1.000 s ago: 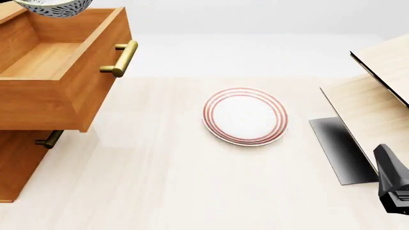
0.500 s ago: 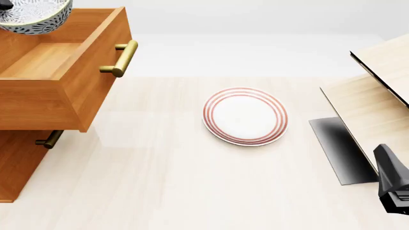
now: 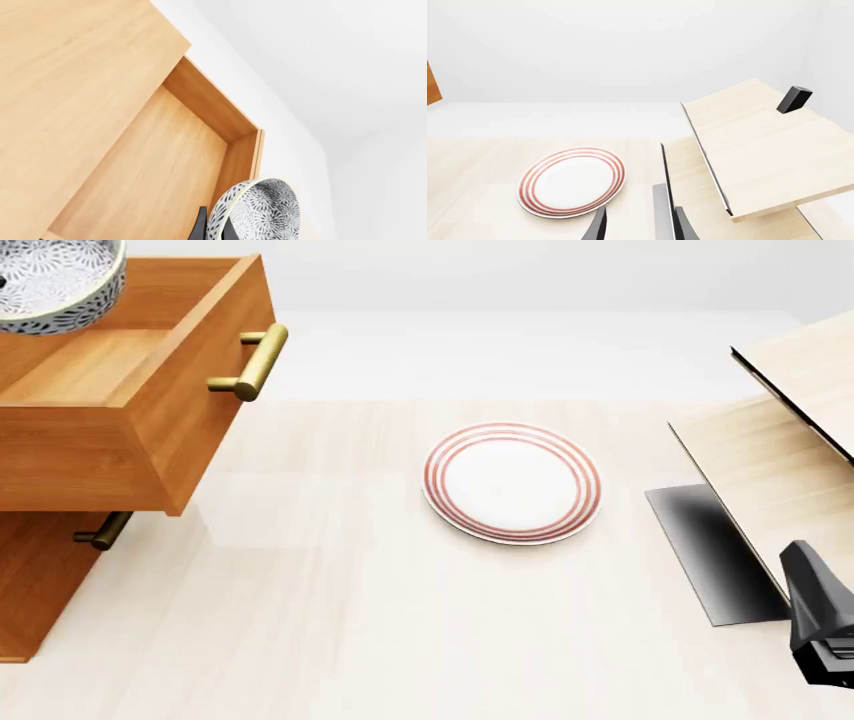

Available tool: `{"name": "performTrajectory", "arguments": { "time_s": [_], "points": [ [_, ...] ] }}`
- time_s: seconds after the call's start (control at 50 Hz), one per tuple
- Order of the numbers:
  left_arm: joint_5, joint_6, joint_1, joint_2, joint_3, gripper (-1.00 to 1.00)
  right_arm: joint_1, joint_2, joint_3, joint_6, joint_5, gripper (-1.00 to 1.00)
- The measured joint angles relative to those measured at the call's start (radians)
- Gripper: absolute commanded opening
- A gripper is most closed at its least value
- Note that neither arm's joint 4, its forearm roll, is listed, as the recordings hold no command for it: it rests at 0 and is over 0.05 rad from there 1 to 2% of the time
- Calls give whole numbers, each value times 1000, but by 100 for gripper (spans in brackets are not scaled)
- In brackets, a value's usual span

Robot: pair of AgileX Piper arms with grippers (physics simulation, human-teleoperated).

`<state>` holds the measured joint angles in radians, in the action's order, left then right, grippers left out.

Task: Open the top drawer of the cabinet and put the bowl in it.

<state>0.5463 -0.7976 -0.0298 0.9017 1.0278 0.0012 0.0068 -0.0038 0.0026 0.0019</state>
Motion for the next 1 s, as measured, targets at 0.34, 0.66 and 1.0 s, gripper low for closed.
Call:
{"name": "performTrajectory", "arguments": {
  "time_s": [0.34,0.66,1.0],
  "points": [
    [-30,-20,-15,51,16,-100,0,0,0,0,0,100],
    [-53,-28,-35,123,50,-100,0,0,0,0,0,100],
    [-74,-35,-66,198,82,-100,0,0,0,0,0,100]
  ]
}}
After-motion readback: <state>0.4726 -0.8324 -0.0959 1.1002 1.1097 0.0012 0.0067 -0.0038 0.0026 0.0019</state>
